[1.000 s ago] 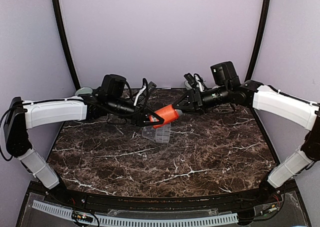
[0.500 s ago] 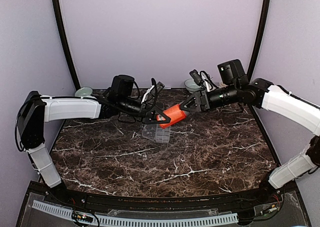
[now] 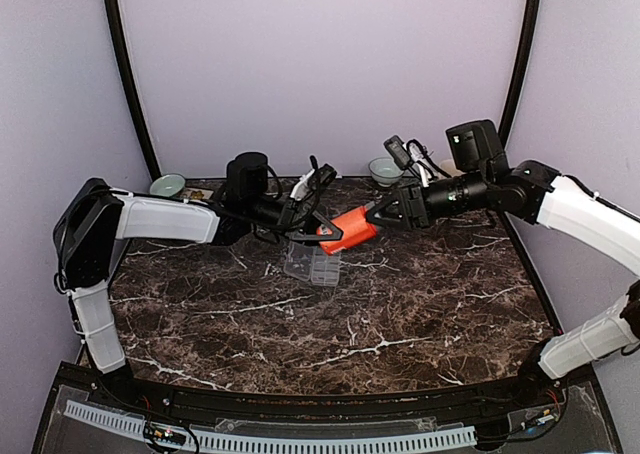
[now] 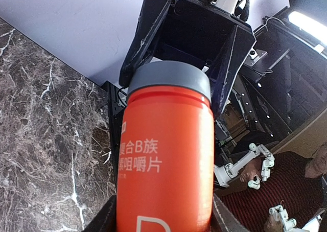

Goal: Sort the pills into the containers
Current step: Unscrew the lid of the pill bottle.

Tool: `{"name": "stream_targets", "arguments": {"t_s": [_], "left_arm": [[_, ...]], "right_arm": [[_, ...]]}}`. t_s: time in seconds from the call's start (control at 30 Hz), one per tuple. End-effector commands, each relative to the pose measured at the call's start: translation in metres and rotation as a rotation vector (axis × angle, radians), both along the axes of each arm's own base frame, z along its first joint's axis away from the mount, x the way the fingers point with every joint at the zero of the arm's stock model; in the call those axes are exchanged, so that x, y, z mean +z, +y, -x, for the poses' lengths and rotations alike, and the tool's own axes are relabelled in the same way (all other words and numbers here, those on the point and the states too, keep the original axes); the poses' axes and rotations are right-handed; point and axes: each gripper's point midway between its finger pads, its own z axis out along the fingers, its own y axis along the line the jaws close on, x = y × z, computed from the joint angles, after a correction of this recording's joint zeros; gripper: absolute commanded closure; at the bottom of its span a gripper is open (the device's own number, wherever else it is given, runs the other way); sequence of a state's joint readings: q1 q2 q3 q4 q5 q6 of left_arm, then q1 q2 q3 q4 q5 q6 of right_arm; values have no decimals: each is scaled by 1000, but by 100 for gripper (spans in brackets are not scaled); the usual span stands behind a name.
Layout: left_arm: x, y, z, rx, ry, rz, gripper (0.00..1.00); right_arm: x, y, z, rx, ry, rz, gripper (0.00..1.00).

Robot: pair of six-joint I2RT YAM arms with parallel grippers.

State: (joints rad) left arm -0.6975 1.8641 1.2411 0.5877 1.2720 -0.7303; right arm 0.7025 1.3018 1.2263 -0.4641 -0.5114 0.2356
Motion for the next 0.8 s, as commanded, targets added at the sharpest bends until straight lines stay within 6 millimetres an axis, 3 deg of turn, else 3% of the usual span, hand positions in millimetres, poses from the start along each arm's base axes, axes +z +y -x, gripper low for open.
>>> {"name": "stream_targets", "arguments": {"t_s": [0.0,0.27,0.33,0.4,0.47,0.57,0.77], "left_arm": [[27,4,-8,-2,69,43,100],[30,5,-3,-72,110,58,100],[29,5,-3,-68,106,57,100],[28,5,-3,-58,97,52,100],[28,5,-5,-40,73,45,100],[27,5,-6,-14,40,24,100],[27,9,-5,41,-29,0,100]], "right_arm": [[-33,-14,5,-6,-34,149,100],[-37,-18,7,-13,-58,185,98],[-32,-17,7,-17,-54,167,87],[-24,-14,7,-20,-50,133,66],[-17,-10,7,-20,-44,105,52],[-6,-4,7,-13,-22,56,36],[12,7,7,-4,30,-24,24]]}}
